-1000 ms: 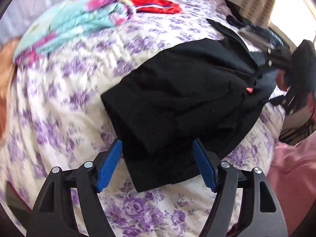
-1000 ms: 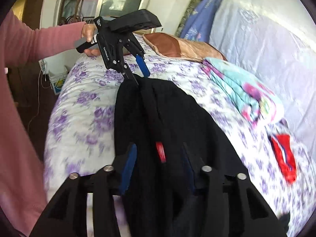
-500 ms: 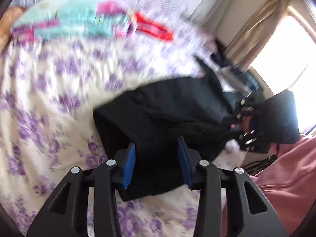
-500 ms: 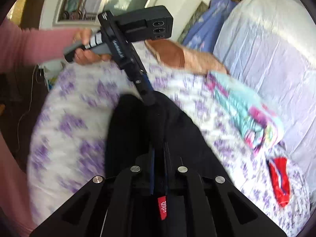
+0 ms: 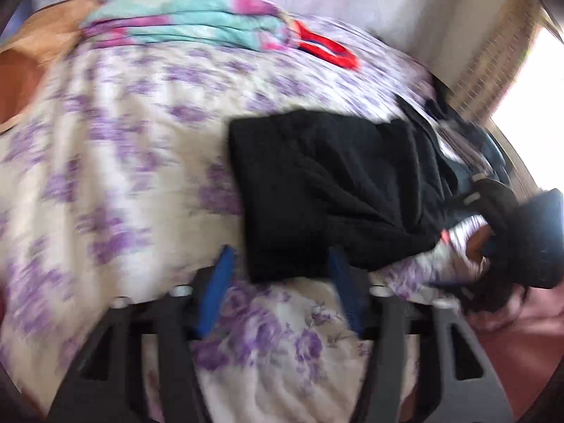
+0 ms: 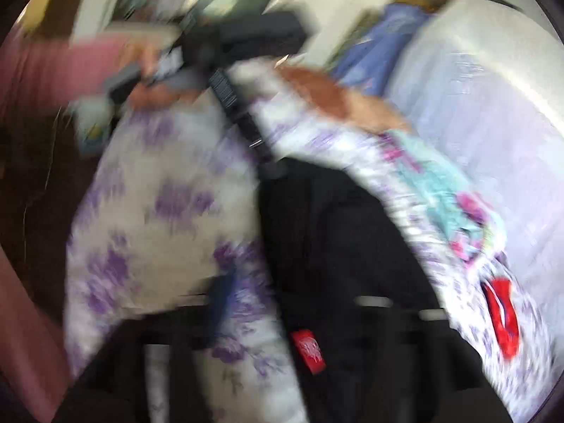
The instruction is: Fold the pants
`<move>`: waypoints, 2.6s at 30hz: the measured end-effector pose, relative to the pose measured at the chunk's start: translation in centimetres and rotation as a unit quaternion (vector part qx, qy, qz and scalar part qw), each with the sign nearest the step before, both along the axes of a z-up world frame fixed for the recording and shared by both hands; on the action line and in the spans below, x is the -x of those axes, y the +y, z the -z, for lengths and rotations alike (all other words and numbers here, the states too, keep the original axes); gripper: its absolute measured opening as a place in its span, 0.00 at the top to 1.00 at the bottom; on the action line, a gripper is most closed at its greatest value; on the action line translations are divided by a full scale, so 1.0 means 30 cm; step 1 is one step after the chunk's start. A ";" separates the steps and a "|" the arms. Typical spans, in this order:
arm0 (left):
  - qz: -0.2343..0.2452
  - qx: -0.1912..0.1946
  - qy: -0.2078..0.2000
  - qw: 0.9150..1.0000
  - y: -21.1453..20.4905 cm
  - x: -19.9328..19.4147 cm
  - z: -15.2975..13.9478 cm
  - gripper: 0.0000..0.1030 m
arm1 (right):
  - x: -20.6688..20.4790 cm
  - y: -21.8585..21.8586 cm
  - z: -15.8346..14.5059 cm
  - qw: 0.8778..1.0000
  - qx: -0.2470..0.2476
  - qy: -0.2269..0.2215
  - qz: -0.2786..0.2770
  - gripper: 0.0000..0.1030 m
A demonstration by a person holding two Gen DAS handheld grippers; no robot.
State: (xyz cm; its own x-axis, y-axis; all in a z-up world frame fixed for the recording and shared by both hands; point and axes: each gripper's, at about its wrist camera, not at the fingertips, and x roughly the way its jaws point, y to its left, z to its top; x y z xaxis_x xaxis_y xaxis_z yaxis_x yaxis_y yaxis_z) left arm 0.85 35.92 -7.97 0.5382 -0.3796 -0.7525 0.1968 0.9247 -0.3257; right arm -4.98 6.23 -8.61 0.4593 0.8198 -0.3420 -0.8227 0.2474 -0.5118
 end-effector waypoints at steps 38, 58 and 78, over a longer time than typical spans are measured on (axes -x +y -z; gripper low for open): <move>0.253 -0.044 0.006 0.966 -1.029 -0.291 0.116 0.05 | -1.534 -0.684 -0.053 0.684 -0.011 0.390 0.617 0.57; 0.262 -0.013 0.007 0.965 -1.010 -0.299 0.108 0.05 | -0.580 -1.637 -0.280 0.679 -0.434 0.439 0.398 0.97; 0.288 -0.104 -0.058 0.950 -1.395 -0.150 -0.062 0.05 | -0.271 -1.391 0.117 0.899 -0.101 0.138 0.404 0.40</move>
